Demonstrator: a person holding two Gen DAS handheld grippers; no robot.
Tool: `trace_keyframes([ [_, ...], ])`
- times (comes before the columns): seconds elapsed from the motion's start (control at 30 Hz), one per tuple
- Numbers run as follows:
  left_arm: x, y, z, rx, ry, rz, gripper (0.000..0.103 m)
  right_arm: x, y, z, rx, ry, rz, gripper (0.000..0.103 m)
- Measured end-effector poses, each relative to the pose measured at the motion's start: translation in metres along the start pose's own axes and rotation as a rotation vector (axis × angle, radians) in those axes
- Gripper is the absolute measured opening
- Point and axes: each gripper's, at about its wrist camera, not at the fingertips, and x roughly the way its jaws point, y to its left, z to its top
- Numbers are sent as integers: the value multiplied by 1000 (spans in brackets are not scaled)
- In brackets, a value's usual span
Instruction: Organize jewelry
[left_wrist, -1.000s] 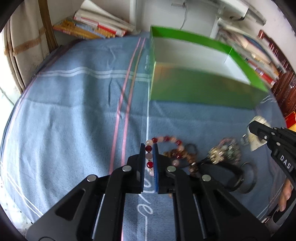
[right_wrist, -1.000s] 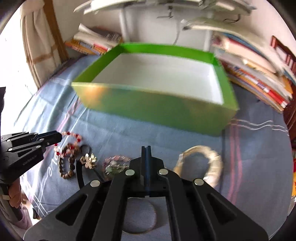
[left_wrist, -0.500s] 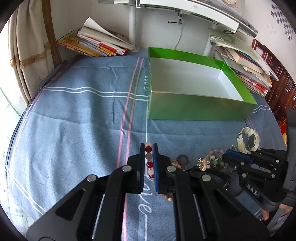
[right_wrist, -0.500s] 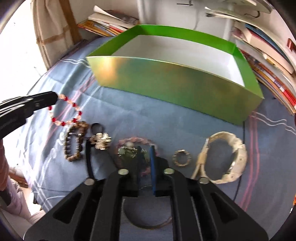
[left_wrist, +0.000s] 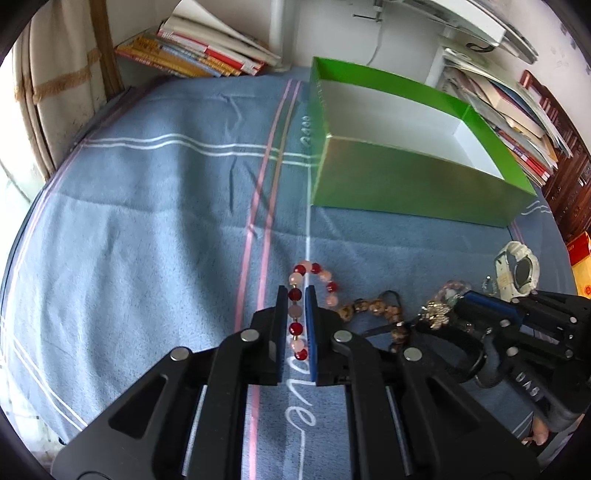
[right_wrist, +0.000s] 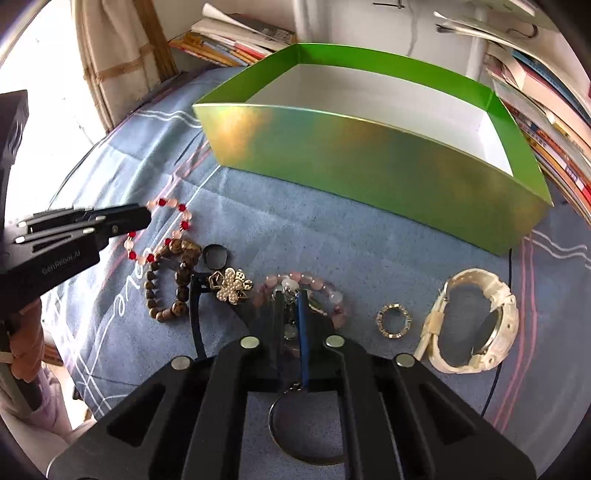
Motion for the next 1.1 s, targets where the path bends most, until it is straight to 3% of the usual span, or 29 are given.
trace_keyframes([
  [0.1,4,7,-2,-15,11,1,17,-5,-8,1,29,-16,-20,6],
  [0.27,12,10,-3,-16,37,6,17,-19,-18,5,60,-54,-39,6],
  [0.37,12,8,-3,-5,39,-3,3,-28,-22,7,68,-79,-52,6],
  [0.43,10,6,-2,-1,34,-8,1,-34,-25,8,72,-93,-59,6],
  [0.63,-22,-1,8,12,-45,-45,1,-53,-35,9,96,-135,-73,6],
  [0.77,-57,-12,20,59,-142,-68,1,-73,-39,15,105,-195,-83,6],
  [0.93,-55,-11,26,71,-142,-35,1,-80,-38,16,95,-215,-88,6],
  [1.03,-24,-3,18,49,-43,28,20,-67,-38,10,97,-177,-73,6],
  [1.1,-5,-1,10,37,7,53,26,-56,-39,7,107,-144,-61,6],
])
